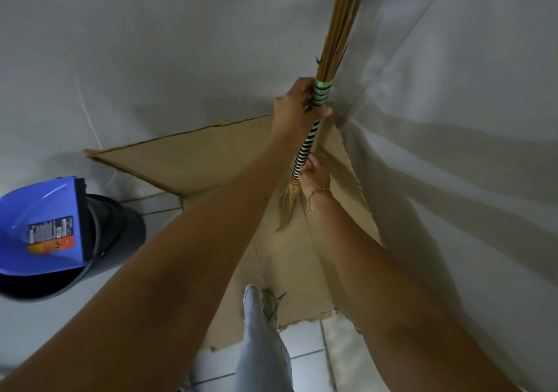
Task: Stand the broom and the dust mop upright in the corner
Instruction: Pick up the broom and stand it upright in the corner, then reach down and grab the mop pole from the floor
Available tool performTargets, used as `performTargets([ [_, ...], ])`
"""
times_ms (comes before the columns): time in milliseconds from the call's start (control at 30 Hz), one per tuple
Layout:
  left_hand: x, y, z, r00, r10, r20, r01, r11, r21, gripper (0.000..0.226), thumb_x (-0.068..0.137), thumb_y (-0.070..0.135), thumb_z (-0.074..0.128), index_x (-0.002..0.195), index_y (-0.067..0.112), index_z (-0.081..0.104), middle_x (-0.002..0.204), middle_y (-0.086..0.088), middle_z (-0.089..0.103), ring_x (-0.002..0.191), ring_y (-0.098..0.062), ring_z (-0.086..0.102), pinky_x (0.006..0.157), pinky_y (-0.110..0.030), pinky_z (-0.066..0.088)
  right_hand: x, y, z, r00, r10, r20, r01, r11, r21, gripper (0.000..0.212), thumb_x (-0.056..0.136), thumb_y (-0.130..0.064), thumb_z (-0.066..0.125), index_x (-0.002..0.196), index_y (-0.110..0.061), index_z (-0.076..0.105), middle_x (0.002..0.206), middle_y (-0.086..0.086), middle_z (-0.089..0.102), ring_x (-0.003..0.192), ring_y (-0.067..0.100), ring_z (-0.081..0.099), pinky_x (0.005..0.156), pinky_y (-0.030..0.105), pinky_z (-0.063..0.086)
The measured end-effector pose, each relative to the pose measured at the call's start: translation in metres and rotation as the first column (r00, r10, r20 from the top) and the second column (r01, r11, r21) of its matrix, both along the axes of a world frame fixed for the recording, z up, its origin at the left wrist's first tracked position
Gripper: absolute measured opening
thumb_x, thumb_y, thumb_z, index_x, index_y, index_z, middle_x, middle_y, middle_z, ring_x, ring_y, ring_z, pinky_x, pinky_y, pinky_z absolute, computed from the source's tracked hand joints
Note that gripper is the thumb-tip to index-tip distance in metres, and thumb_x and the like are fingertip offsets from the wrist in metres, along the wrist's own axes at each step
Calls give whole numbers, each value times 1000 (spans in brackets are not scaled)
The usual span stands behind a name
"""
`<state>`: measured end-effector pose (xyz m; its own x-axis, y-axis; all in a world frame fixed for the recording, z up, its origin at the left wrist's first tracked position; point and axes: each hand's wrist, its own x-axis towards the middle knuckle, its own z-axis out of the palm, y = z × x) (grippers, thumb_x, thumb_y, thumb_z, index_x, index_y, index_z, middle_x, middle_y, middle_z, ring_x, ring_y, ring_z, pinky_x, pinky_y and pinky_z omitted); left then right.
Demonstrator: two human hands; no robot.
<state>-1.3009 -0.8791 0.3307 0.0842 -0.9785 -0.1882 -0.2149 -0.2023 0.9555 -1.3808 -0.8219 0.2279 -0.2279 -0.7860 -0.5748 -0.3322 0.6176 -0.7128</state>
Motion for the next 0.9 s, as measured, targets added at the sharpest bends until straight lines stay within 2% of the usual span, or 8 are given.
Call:
performTargets([
  [133,5,9,1,922,-275,274,268,961,63,65,90,27,58,146,17,27,133,-8,58,121,-24,56,101,-34,45,1,-1,11,999,-34,19,33,999,12,46,93,-2,38,135,-16,48,131,10,60,119,26,55,106,41,45],
  [267,32,36,15,873,-312,376,261,948,180,51,96,23,47,142,3,34,139,-22,50,129,-36,46,97,-28,29,5,8,43,993,45,-110,-46,999,-7,45,92,0,37,133,-13,52,134,12,58,124,28,52,106,32,40],
  [433,101,100,57,789,-386,477,242,910,336,44,97,24,44,137,4,44,142,-17,49,129,-31,47,103,-29,29,36,43,104,884,371,-286,-389,921,-9,40,93,-4,39,129,-10,55,126,18,62,118,30,56,99,29,43],
  [533,171,174,94,741,-373,559,178,911,371,36,94,22,48,125,3,55,129,-19,59,119,-33,56,99,-35,39,84,82,146,759,590,-274,-605,795,38,37,95,-8,39,128,-9,55,127,16,62,120,28,55,101,31,42],
  [633,246,247,124,763,-148,629,-106,932,348,35,89,21,56,120,5,59,121,-19,64,113,-35,59,97,-38,43,148,125,176,579,768,-275,-789,612,48,36,96,-13,36,124,-7,58,127,15,62,119,28,56,101,33,43],
  [700,301,302,144,734,-56,677,-261,897,357,32,90,25,55,115,7,62,115,-18,66,110,-36,59,94,-39,43,206,162,200,429,860,-275,-887,459,51,33,97,-14,35,115,-2,60,121,20,63,112,31,58,93,34,45],
  [800,371,378,164,709,-27,705,-367,839,401,34,91,30,51,117,10,60,121,-16,63,114,-36,56,98,-41,46,290,217,230,256,914,-315,-956,289,60,29,98,-19,35,94,-5,61,112,27,64,101,35,60,78,33,44],
  [900,440,464,189,693,34,721,-457,794,402,32,92,29,46,113,11,62,120,-15,65,115,-36,54,97,-41,47,368,289,262,191,910,-367,-978,209,10,31,94,-23,39,105,-10,64,114,23,65,99,39,61,81,38,49],
])
